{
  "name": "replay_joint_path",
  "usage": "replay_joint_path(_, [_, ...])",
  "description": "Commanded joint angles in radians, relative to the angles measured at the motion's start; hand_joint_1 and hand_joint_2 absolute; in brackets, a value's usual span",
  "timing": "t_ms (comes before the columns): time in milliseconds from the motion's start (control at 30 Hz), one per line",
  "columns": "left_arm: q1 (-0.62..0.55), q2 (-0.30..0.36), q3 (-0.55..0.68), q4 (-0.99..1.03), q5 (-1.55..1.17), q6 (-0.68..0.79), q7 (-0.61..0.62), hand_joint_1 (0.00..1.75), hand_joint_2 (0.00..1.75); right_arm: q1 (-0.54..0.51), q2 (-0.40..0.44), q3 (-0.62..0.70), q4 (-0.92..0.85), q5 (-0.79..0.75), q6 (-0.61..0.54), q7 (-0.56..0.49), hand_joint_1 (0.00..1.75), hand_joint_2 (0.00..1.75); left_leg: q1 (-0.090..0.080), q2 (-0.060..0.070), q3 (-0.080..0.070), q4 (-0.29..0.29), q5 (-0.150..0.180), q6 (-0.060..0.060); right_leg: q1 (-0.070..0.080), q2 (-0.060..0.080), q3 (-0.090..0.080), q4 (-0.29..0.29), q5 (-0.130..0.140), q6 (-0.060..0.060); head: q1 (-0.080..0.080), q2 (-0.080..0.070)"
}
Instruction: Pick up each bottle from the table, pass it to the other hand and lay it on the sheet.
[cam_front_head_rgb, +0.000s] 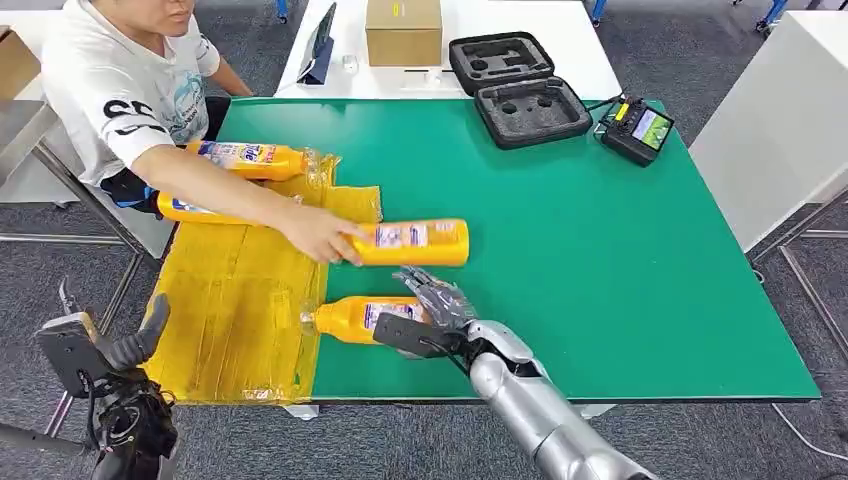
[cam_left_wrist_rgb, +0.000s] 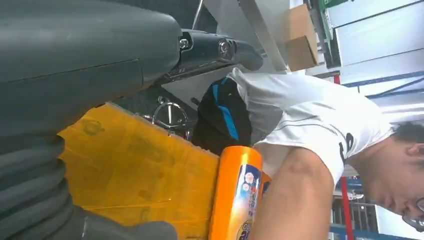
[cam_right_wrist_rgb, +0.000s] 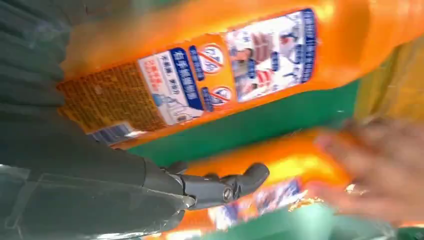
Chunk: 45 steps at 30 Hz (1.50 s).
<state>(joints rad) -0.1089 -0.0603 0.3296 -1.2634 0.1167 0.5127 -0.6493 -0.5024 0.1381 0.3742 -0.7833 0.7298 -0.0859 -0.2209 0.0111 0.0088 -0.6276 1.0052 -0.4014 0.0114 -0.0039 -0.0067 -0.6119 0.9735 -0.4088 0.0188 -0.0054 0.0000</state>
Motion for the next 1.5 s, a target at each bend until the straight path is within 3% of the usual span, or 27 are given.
replay_joint_path(33, [-0.032,0.002,-0.008,0.053,0.005,0.000,0.018,0.00,1.75,-0.084,-0.029,0.057,0.195,0.000,0.036,0.045,0.00,1.75,0.000,-0.003,0.005,-0.001,-0.001,0.000,0.000,-0.002,0.005,-0.001,-0.002,0.000,0.000,0.000])
replay_joint_path(633, [-0.042,-0.007,-0.002,0.058,0.006,0.006,0.041,0.00,1.75,-0.094,-0.039,0.068,0.218,0.004,0.055,0.076,0.00,1.75,0.000,-0.002,0.005,-0.001,0.000,0.000,0.000,-0.002,0.005,-0.001,-0.001,0.000,0.000,0.000])
replay_joint_path(667, [-0.044,-0.007,-0.002,0.061,0.006,0.006,0.042,0.00,1.75,-0.094,-0.040,0.069,0.220,0.002,0.061,0.075,0.33,1.75,0.000,-0.003,0.008,-0.001,-0.001,0.000,0.000,-0.003,0.008,-0.001,-0.002,0.000,0.000,0.000])
replay_joint_path(700, [-0.044,-0.007,-0.001,0.061,0.007,0.008,0.042,0.00,1.75,-0.093,-0.040,0.069,0.221,-0.001,0.065,0.073,1.50,1.75,0.000,-0.003,0.006,-0.001,0.000,0.000,0.000,-0.002,0.007,-0.001,-0.001,0.000,0.000,0.000])
replay_joint_path(733, [-0.045,-0.006,-0.001,0.061,0.009,0.008,0.042,0.00,1.75,-0.095,-0.040,0.071,0.223,-0.002,0.069,0.072,1.71,1.75,0.000,-0.002,0.007,-0.001,0.000,0.000,0.000,-0.002,0.006,-0.001,-0.001,0.000,0.000,0.000])
replay_joint_path(800, [-0.048,-0.007,0.001,0.063,0.011,0.008,0.044,0.00,1.75,-0.095,-0.041,0.070,0.222,-0.014,0.083,0.057,1.75,1.75,0.000,-0.003,0.007,-0.001,0.000,0.000,0.000,-0.003,0.007,-0.002,-0.001,0.000,0.000,0.000])
replay_joint_path(933, [-0.050,-0.008,0.004,0.066,0.018,0.009,0.047,0.00,1.75,-0.097,-0.033,0.055,0.224,-0.054,0.105,0.021,1.64,1.75,0.000,-0.003,0.008,-0.001,0.000,0.000,0.000,-0.002,0.007,-0.001,-0.001,0.000,0.000,0.000])
replay_joint_path(1033, [-0.052,-0.009,0.006,0.071,0.023,0.008,0.049,0.00,1.75,-0.098,-0.029,0.037,0.223,-0.092,0.124,-0.011,1.73,1.75,0.000,-0.002,0.008,-0.001,0.000,0.000,0.000,-0.002,0.008,-0.002,-0.001,0.000,0.000,0.000])
replay_joint_path(1367, [-0.055,-0.009,0.007,0.077,0.030,0.007,0.048,0.00,1.75,-0.104,-0.017,0.009,0.223,-0.151,0.136,-0.066,1.75,1.75,0.000,-0.002,0.009,-0.002,0.000,0.000,0.000,-0.002,0.009,-0.002,-0.001,0.000,0.000,0.000])
replay_joint_path(1500, [-0.054,-0.015,-0.001,0.083,0.042,-0.004,0.042,0.00,1.75,-0.054,-0.002,-0.048,0.105,-0.266,0.102,-0.295,1.75,1.75,0.000,-0.001,0.008,-0.001,0.000,0.000,0.000,-0.002,0.008,-0.001,-0.001,0.000,0.000,0.000])
